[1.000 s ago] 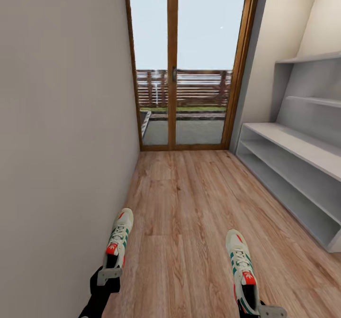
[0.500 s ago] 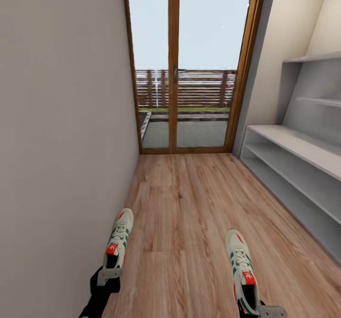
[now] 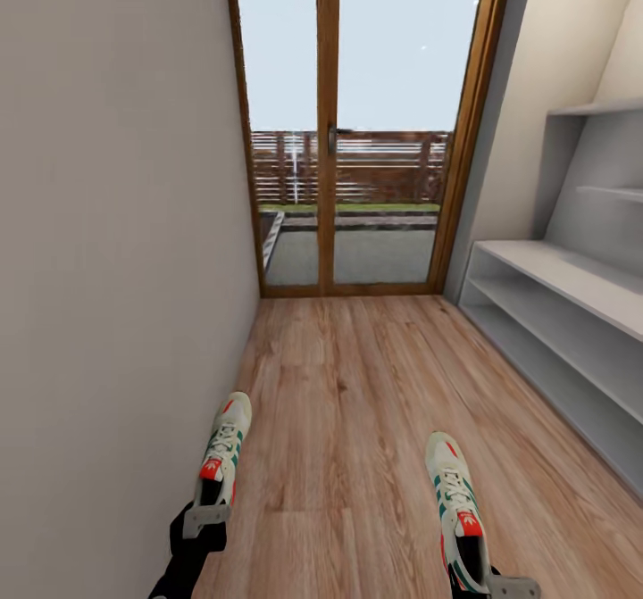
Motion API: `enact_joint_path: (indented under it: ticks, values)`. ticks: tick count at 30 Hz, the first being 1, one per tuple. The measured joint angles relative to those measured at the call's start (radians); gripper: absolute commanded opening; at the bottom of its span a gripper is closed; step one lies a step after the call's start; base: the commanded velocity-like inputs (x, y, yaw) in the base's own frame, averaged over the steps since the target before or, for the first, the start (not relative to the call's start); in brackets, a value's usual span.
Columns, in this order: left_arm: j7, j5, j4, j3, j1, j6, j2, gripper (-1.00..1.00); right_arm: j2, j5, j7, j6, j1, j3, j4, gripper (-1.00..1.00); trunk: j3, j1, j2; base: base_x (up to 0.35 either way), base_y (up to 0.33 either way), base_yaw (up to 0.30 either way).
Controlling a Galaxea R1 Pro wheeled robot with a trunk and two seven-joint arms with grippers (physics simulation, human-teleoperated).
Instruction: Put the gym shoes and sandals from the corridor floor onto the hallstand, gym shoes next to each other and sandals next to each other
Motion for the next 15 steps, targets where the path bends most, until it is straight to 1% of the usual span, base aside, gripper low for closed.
enact_joint_path:
  ticks: [15]
  values:
    - [0.000,-0.001,0.001,0.000,-0.001,0.000,-0.001,-1.00,0.000,0.000,0.000,0.000,0.000,0.000,0.000,-1.00,0.000,0.000,0.000,0.337,0.000,0.000]
